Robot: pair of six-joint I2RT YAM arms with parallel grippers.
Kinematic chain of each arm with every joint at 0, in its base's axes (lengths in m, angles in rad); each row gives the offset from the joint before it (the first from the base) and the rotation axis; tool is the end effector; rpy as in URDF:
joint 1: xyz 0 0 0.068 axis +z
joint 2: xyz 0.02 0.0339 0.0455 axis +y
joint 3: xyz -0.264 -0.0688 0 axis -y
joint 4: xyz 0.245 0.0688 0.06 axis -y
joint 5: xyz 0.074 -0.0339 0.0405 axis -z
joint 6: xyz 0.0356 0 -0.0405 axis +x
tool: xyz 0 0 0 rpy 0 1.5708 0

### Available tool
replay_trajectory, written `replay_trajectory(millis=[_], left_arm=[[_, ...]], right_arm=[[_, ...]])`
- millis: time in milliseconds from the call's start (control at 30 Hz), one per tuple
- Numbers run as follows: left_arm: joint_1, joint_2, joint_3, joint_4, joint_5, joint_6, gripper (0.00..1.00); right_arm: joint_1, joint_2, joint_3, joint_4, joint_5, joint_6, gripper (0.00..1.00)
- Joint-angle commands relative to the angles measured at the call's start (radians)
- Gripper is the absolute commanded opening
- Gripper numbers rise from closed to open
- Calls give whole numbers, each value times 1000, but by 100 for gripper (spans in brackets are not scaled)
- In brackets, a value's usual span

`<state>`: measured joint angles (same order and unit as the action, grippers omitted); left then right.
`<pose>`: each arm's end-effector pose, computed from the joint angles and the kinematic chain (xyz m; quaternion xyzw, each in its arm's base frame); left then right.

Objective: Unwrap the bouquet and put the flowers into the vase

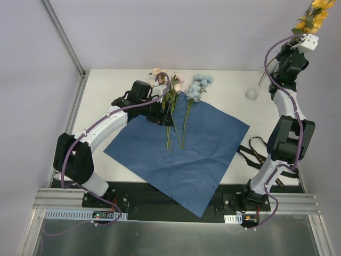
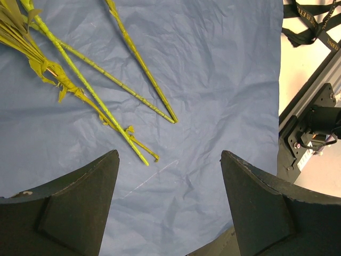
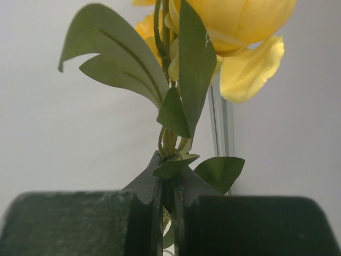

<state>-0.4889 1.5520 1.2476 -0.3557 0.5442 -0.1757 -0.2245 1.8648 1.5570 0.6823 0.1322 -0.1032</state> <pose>0.2997 -0.1803 0.2972 0.2517 0.8360 -0.3664 0.3217 0.4375 -0.1047 0.3891 0.0885 0.5575 -0.1712 0.8075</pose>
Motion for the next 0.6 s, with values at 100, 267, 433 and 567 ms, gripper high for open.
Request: replay_trajectory(millis=[100,267,433,567], left_arm=[[7,-6,-7,29,23,-10,76],[7,-23,-16,35,26,-11,77],[1,-46,-20,43,22,-15,77],[-11,-61,-25,46,17,-10,77]], right_arm=[[-4,11,-2,94,-55,39,6],[-3,20,-14,72,-78,43,7],[1,10,-40,50,-94,37,9],[5,-6,-57,26,-103,5,16]])
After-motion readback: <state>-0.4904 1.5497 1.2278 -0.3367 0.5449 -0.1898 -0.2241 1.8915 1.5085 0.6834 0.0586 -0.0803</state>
